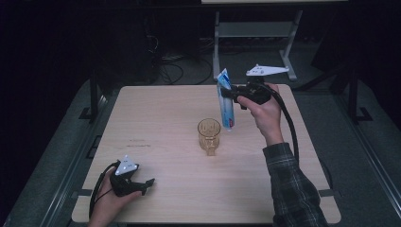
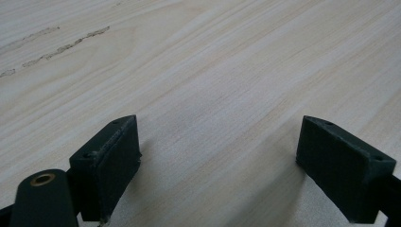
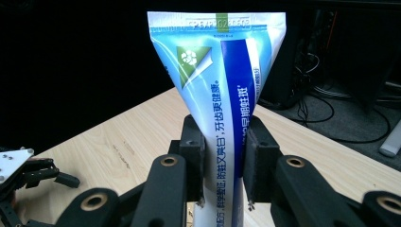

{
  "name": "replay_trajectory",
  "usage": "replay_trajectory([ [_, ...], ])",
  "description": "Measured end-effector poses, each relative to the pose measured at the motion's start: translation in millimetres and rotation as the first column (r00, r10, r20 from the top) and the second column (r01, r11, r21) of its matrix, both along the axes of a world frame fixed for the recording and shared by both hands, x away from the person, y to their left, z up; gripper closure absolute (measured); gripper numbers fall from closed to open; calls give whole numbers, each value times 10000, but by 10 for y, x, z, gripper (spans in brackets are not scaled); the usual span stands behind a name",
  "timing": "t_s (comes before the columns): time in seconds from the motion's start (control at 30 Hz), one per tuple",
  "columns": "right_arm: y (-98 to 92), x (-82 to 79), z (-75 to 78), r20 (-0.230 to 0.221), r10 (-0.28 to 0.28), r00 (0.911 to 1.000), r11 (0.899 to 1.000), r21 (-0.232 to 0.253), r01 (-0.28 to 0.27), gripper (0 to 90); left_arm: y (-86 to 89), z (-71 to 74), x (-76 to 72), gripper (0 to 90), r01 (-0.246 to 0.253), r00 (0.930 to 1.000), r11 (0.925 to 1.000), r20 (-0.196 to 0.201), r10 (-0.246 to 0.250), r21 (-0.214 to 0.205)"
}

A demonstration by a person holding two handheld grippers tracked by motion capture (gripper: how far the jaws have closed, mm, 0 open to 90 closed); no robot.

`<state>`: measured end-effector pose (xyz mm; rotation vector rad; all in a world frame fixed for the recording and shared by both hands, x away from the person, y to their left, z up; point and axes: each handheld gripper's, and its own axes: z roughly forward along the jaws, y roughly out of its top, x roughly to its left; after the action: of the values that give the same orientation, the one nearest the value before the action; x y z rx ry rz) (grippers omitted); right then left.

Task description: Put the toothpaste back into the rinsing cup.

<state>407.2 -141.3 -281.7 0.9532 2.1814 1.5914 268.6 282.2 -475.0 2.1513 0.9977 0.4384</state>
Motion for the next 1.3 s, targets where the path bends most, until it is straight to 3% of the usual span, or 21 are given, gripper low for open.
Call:
replay_trajectory([
  [0.7,349,71,87,35,419,9991,9989,-196,-418,727,-2,1,-2,132,52,10000,10000,-8,-52,7],
  [1.3,494,150,-71,-164,503,9986,9977,-445,-510,727,1,2,-2,132,120,9999,9999,-8,-120,41],
])
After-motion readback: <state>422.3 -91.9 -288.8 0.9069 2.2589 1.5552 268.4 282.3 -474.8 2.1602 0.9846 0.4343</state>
